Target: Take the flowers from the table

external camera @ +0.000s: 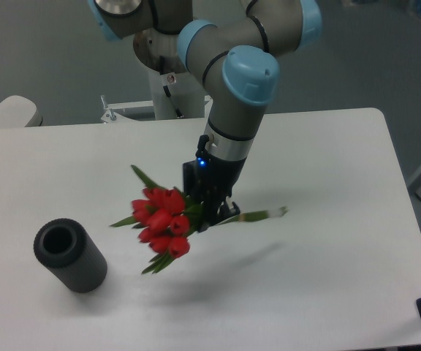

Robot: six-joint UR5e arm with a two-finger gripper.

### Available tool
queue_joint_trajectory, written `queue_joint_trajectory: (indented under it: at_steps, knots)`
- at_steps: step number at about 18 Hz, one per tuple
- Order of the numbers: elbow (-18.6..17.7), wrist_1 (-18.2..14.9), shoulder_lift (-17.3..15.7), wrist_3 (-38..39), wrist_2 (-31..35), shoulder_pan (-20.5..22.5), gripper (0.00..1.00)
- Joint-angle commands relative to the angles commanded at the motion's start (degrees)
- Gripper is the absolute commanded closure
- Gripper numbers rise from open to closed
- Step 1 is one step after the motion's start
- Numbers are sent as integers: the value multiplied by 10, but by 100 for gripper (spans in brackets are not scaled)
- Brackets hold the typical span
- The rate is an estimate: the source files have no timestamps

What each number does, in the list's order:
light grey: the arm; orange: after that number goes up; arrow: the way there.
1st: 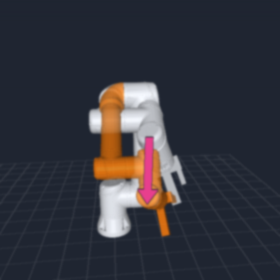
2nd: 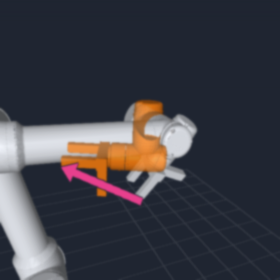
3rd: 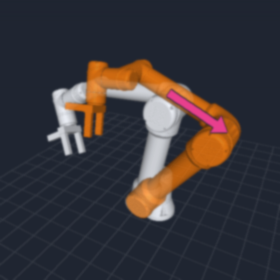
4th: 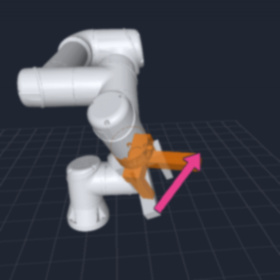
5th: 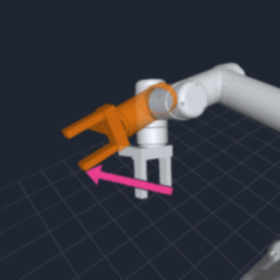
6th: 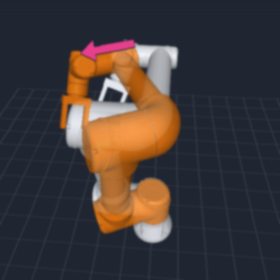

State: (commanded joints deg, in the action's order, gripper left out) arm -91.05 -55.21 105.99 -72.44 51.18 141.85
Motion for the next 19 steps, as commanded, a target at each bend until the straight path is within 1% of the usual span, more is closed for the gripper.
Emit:
queue_joint_trajectory:
  at_steps: [2, 4, 7, 9, 11, 14, 17, 19]
  knots:
    - [0, 8, 4, 16, -46, 8, 67]
    - [0, 8, 4, 31, -70, 11, 67]
    - [2, 9, 4, 49, -85, 11, 67]
    - [7, 9, 7, 49, -86, 11, 67]
    - [3, 10, 7, 49, -86, 12, 67]
    - [7, 10, 7, 60, -87, 12, 67]
    - [13, 9, 8, 63, -98, 18, 67]
    - [12, 11, 9, 57, -109, 31, 67]
